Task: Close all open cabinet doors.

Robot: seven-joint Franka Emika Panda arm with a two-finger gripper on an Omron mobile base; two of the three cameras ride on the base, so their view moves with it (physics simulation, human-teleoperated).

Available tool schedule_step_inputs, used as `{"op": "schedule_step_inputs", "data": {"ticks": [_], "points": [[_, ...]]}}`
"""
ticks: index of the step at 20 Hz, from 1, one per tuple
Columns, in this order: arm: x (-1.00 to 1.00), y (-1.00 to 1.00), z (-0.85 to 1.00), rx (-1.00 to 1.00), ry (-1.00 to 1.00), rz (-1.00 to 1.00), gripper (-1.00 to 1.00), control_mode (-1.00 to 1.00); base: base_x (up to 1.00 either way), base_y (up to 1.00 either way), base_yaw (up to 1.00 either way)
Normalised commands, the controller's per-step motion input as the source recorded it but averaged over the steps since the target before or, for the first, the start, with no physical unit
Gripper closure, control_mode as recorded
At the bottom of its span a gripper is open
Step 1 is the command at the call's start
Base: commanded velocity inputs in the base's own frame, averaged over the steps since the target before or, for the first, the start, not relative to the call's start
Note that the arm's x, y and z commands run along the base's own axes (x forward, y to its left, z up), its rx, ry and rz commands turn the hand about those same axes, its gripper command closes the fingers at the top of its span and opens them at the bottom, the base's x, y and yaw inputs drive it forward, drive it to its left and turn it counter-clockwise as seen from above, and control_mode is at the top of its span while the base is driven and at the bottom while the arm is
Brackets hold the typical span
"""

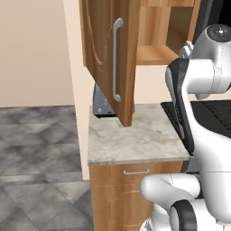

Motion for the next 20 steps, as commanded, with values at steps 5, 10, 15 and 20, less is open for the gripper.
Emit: {"op": "schedule_step_inputs", "data": {"ticks": [5, 10, 15, 20], "points": [[-0.01, 0.0, 0.0, 0.0, 0.0, 0.0, -1.0, -1.0, 0.0, 0.0, 0.0], [-0.35, 0.0, -0.07, 0.12, -0.02, -0.03, -1.0, -1.0, 0.0, 0.0, 0.0], [-0.66, 0.0, -0.05, 0.24, -0.22, 0.13, -1.0, -1.0, 0.0, 0.0, 0.0], [-0.65, 0.0, 0.07, 0.23, -0.05, 0.32, -1.0, -1.0, 0.0, 0.0, 0.0]]}}
